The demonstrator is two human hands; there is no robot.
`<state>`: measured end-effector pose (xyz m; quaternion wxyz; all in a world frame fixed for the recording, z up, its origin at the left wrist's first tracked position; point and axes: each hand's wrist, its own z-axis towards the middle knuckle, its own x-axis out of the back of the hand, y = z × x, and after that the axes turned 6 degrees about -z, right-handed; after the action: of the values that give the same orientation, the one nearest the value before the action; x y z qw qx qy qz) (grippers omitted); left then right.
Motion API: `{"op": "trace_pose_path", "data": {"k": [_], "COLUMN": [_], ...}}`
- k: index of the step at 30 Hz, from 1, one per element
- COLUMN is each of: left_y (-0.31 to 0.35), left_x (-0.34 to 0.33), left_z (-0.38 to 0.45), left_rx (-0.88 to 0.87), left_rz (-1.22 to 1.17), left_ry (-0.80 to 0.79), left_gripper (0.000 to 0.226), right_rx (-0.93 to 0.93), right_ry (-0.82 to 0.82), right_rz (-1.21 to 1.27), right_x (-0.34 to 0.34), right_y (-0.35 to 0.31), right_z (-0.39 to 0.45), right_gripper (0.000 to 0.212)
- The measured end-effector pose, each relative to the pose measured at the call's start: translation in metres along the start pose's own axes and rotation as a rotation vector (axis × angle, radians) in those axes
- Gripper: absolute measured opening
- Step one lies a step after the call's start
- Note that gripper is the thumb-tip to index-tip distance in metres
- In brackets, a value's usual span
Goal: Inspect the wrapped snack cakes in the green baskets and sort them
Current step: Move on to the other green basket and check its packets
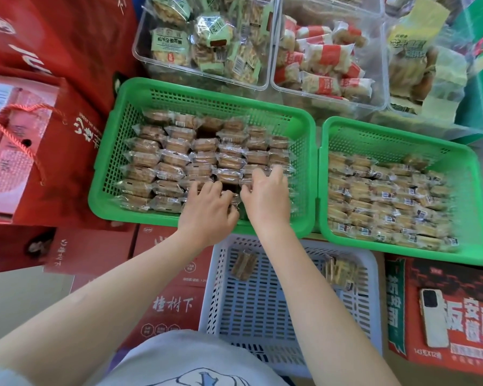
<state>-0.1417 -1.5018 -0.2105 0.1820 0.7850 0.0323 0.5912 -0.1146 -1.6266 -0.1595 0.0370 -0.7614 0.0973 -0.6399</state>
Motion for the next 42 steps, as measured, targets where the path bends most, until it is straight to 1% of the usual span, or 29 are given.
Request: {"op": "trace_pose_path", "data": {"k": [2,7,11,15,18,20,22,23,25,29,32,36,37,39,42], "left_y": [0.0,0.003,0.004,0.004,0.002,-0.001,-0.002,-0.003,-0.001,0.002,0.0,-0.003,-0.004,-0.004,0.001], "left_x": [0.0,0.002,0.003,0.002,0.002,0.001,0.001,0.002,0.003,0.003,0.001,-0.002,-0.001,-0.001,-0.001], "left_z": [0.0,-0.003,-0.004,-0.004,-0.004,-0.003,-0.002,-0.002,-0.002,-0.004,-0.003,-0.003,-0.003,-0.004,-0.001], "left_rx": [0.003,0.06,0.115,0.111,0.09,0.02,-0.056,-0.065,-0.047,-0.009,-0.008,-0.02,-0.027,-0.065,-0.149], "left_rz": [0.006,0.053,0.101,0.102,0.046,0.013,0.012,0.015,0.032,0.072,0.077,0.053,0.031,0.007,0.004], "left_ry": [-0.007,0.011,-0.015,-0.001,0.022,-0.012,-0.05,-0.058,-0.061,-0.055,-0.055,-0.034,-0.027,-0.04,-0.125], "left_gripper": [0.048,0.055,0.05,0.046,0.044,0.051,0.051,0.05,0.051,0.054,0.053,0.055,0.059,0.066,0.066], "right_rx": [-0.001,-0.013,0.045,0.069,0.005,-0.025,0.02,0.051,0.06,-0.003,0.064,0.12,0.128,0.127,0.092], "right_ry": [0.008,0.021,0.0,-0.039,-0.056,-0.052,-0.077,-0.101,-0.134,-0.101,-0.099,-0.141,-0.144,-0.115,-0.016], "right_rz": [0.016,-0.027,0.042,0.068,0.018,-0.006,0.005,0.016,0.025,-0.006,-0.015,-0.198,-0.194,-0.089,0.06], "right_x": [0.002,0.004,0.003,0.003,0.002,0.001,0.0,0.0,0.0,-0.005,-0.017,-0.024,-0.022,-0.016,-0.01], "right_y": [0.003,0.005,0.003,0.003,0.011,0.01,0.003,0.001,0.005,0.022,0.017,0.022,0.026,0.036,0.043], "right_z": [0.002,-0.007,-0.01,-0.011,-0.01,-0.008,-0.007,-0.006,-0.003,0.003,0.002,0.004,0.004,0.003,0.008], "right_gripper": [0.018,0.018,0.019,0.017,0.018,0.018,0.019,0.02,0.02,0.02,0.019,0.032,0.032,0.029,0.024]}}
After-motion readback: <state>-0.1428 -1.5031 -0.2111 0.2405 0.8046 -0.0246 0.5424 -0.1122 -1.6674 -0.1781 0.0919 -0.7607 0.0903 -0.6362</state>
